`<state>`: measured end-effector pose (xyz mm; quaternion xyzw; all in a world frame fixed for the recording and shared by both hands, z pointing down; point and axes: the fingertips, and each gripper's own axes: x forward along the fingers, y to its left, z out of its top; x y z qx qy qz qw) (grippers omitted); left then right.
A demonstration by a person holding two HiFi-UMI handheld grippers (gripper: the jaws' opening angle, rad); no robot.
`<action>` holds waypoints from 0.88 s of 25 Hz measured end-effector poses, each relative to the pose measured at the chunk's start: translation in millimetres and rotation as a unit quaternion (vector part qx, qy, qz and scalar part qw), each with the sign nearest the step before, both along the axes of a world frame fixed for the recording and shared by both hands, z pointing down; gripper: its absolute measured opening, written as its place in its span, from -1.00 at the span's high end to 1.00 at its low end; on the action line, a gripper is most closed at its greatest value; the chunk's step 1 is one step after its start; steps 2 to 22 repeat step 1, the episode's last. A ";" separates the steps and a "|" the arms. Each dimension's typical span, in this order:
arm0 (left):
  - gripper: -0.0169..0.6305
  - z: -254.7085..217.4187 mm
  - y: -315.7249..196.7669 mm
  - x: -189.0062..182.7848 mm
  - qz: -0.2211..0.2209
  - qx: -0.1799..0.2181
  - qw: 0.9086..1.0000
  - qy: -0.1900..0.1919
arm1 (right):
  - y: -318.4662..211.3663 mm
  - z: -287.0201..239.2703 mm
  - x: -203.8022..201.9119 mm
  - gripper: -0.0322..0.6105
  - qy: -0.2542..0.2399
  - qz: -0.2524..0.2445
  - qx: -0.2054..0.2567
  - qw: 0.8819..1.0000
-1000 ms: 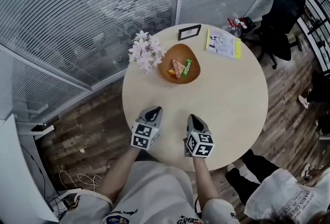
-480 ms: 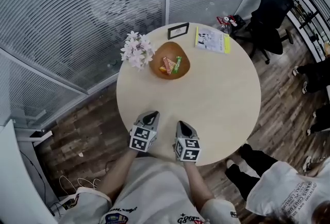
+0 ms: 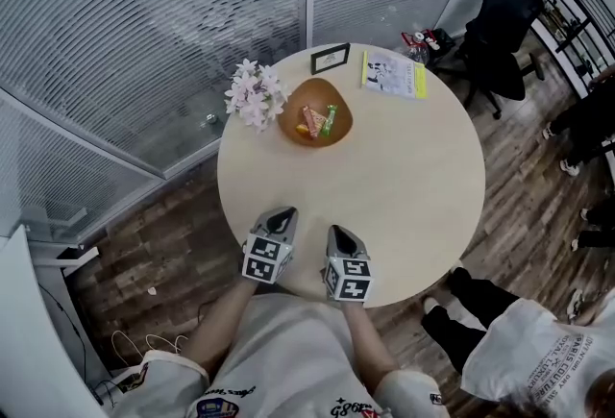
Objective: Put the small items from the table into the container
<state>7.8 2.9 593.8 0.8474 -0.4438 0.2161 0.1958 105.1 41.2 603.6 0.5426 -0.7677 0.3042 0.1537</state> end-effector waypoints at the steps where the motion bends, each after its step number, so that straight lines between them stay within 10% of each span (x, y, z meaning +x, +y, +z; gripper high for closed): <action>1: 0.93 -0.7 0.3 0.3 0.000 0.000 1.000 0.000 | 0.0 -0.8 -0.1 0.90 0.001 -0.001 0.001 1.000; 22: 0.93 -0.7 0.3 0.3 0.000 0.000 1.000 0.000 | 0.0 -0.8 -0.1 0.90 0.001 -0.001 0.001 1.000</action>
